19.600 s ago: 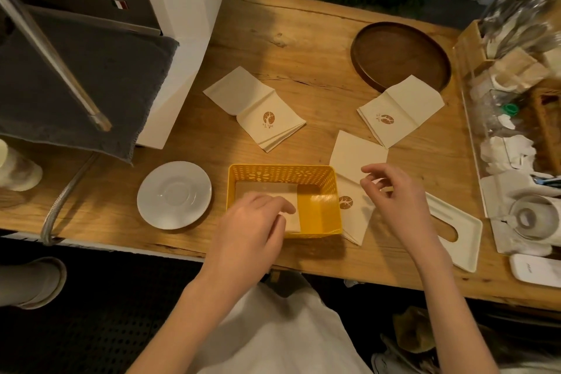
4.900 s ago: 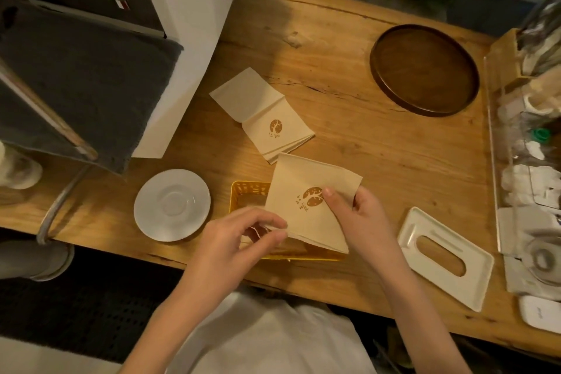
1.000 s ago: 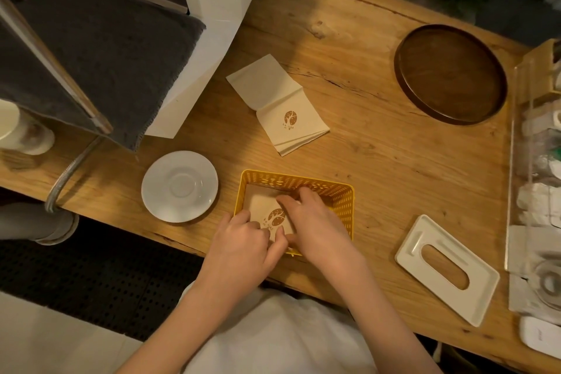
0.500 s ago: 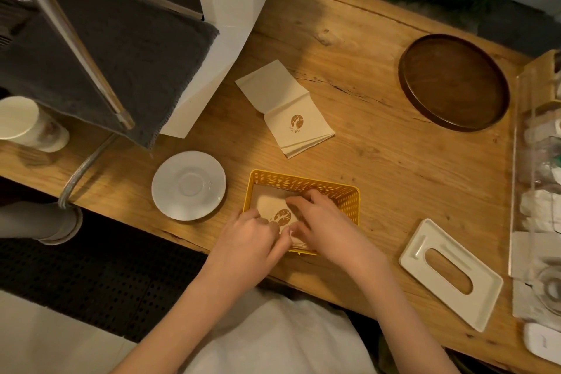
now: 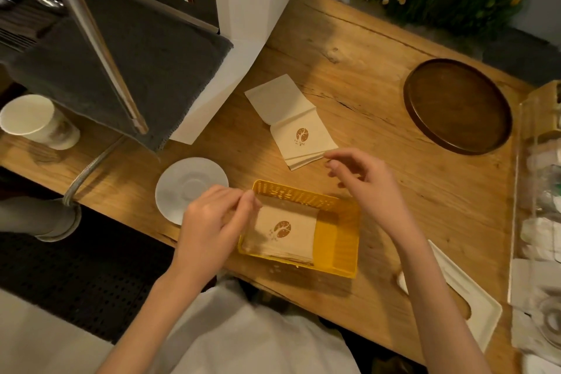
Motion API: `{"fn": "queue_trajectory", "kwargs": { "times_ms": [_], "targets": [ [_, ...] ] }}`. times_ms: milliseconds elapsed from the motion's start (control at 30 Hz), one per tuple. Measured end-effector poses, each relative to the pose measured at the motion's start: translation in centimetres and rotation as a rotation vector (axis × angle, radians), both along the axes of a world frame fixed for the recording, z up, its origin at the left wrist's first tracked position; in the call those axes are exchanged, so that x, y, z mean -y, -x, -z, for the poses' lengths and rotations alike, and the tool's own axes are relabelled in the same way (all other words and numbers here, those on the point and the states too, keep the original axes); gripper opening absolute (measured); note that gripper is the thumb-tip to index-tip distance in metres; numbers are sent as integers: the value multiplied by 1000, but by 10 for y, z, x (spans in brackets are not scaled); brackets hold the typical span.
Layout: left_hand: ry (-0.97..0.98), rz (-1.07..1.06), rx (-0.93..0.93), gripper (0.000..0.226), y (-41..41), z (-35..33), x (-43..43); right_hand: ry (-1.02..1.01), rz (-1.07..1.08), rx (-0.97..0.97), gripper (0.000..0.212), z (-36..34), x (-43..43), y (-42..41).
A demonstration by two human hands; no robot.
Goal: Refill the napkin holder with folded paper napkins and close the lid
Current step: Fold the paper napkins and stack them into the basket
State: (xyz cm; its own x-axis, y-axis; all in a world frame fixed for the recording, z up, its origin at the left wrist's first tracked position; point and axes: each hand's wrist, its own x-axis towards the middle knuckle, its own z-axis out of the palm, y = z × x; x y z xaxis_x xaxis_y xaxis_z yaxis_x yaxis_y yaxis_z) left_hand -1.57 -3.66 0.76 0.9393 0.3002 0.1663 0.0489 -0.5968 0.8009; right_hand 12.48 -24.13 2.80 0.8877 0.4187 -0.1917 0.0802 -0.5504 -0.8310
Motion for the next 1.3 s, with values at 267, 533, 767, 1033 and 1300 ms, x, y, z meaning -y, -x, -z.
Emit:
{"fn": "queue_trajectory", "kwargs": {
  "times_ms": [267, 533, 767, 1033, 1300],
  "targets": [
    [389, -212, -211, 32, -6, 4, -11, -81, 243, -333, 19, 21, -6, -46],
    [467, -243, -324, 34, -6, 17, -8, -58, 275, -313, 33, 62, -30, -86],
    [608, -334, -330, 35, -9, 28, 0, 86, 185, -136, 50, 78, -57, -125],
    [616, -353, -338, 35, -12, 29, 0, 136, 101, -100, 16, 86, -72, -147],
    [581, -311, -333, 34, -15, 26, -4, 110, 44, -204, 18, 69, -64, -132]
  ]
}}
